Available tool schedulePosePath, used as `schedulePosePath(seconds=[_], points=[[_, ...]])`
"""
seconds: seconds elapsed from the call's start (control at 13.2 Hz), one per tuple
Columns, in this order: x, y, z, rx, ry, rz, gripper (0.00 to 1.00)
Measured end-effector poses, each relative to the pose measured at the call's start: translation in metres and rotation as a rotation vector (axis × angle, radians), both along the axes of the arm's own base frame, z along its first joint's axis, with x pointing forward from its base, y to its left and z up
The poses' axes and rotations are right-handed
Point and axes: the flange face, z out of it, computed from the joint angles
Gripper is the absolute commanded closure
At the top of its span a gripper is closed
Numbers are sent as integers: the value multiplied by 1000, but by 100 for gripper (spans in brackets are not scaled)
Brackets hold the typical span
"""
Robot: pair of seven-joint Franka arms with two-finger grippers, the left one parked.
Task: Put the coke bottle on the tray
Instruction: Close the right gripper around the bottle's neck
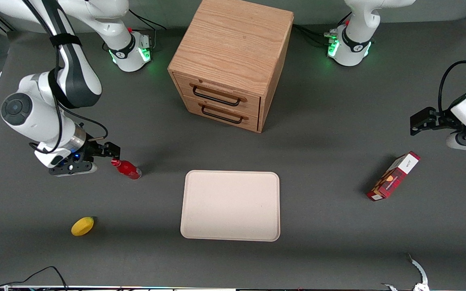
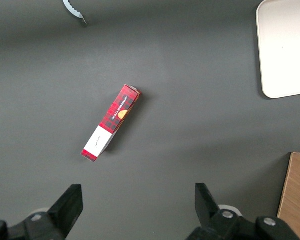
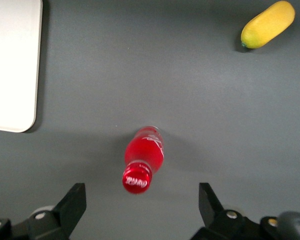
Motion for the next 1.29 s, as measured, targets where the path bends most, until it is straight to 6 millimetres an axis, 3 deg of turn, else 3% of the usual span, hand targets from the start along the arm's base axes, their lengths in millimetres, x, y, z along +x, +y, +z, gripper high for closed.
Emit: schedulePosePath(seconds=[0.3, 0.68, 0.98, 1.14, 1.21, 1.29], points=[[-8, 1, -35, 8, -27, 4, 3], [-15, 5, -47, 10, -34, 11, 13], [-15, 6, -46, 11, -36, 13, 56], [-15, 6, -47, 11, -36, 13, 89], [-15, 6, -47, 11, -36, 13, 100], [-15, 6, -47, 11, -36, 13, 100]])
